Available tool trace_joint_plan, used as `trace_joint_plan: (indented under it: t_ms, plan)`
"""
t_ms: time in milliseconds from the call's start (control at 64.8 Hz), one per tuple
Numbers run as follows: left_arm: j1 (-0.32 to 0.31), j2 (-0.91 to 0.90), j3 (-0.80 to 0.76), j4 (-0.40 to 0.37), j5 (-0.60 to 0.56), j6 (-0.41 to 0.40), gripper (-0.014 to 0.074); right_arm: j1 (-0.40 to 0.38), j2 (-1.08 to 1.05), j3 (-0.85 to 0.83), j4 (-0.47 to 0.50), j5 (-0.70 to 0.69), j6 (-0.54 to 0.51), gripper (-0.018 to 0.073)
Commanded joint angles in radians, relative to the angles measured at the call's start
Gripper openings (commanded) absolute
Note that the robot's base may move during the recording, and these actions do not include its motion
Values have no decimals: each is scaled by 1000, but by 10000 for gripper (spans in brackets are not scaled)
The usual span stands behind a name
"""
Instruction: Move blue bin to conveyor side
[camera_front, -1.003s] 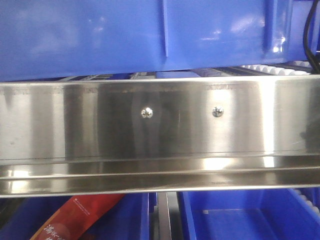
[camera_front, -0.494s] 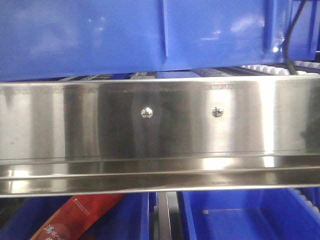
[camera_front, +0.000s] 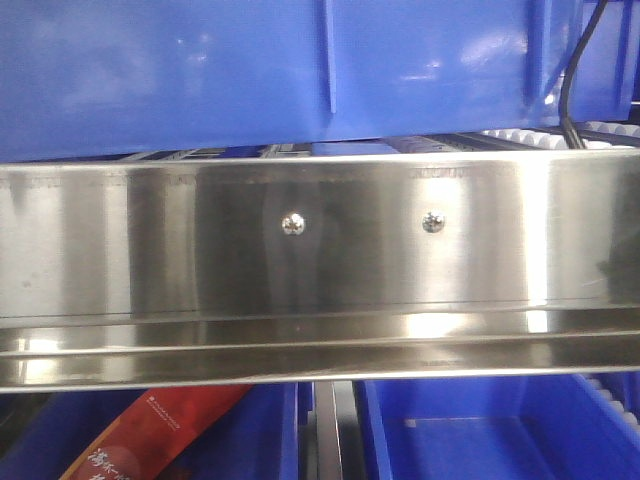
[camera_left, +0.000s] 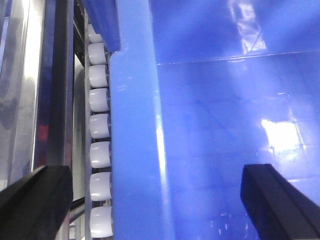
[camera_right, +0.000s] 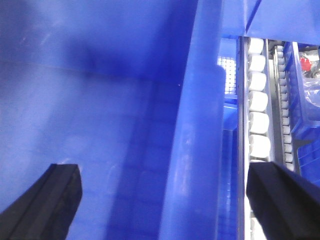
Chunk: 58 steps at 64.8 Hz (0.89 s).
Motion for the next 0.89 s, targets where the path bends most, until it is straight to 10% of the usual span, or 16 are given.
trace_joint_plan:
  t_ms: [0,880]
  plan:
    - [2,-5,-9,-5,-7,4,579,-3,-11,-5,-14,-13,-13,550]
    - [2,-5,-9,-5,-7,4,579,-3,-11,91,-40,-13,-15,550]
